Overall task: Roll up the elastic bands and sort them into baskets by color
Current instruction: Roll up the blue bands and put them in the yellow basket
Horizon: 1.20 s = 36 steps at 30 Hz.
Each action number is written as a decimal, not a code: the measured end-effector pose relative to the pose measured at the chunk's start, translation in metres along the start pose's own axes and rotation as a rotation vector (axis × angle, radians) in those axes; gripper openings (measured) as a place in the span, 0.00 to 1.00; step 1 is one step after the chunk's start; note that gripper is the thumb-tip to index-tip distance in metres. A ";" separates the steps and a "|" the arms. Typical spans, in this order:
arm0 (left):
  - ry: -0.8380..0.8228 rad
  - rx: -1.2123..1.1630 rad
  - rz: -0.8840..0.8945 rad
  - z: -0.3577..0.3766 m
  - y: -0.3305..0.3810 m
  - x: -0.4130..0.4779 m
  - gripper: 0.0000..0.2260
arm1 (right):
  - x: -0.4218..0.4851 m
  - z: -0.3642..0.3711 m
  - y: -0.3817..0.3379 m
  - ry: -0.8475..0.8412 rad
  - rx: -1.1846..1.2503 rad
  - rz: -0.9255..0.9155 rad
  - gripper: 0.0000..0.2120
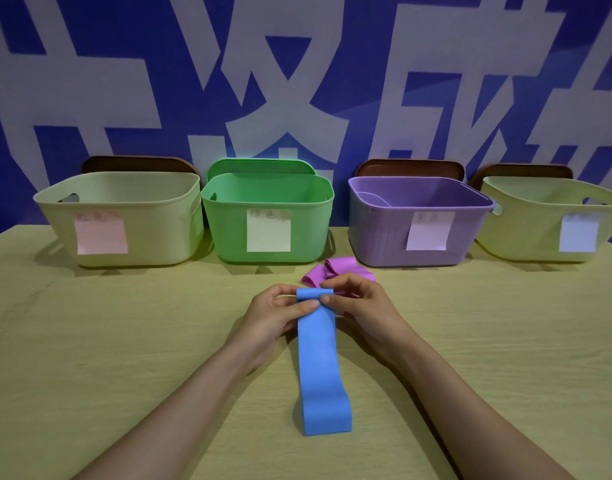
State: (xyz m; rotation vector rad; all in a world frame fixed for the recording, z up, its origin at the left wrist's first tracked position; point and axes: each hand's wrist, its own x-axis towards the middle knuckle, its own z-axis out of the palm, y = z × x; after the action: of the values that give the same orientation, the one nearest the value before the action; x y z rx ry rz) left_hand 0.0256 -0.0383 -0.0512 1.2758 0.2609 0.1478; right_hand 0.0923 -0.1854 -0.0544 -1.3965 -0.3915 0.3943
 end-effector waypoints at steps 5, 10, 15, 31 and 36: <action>0.020 -0.008 0.041 -0.001 0.001 0.000 0.06 | 0.000 0.003 0.000 -0.006 0.037 0.004 0.12; 0.022 0.049 0.058 -0.004 -0.001 0.001 0.08 | 0.000 -0.001 -0.001 -0.083 -0.015 0.017 0.10; 0.004 0.091 0.119 -0.005 0.000 0.001 0.10 | 0.003 -0.001 0.001 -0.031 0.050 0.021 0.09; 0.005 -0.074 0.014 -0.002 0.000 0.002 0.06 | -0.001 -0.001 -0.003 -0.002 0.095 0.056 0.10; 0.029 -0.037 0.042 -0.004 -0.001 0.004 0.06 | -0.001 -0.001 -0.002 -0.040 0.091 0.058 0.11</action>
State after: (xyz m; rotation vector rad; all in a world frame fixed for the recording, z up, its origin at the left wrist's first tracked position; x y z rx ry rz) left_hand 0.0283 -0.0336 -0.0536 1.2435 0.2547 0.2062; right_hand 0.0922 -0.1869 -0.0521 -1.3153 -0.3621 0.4830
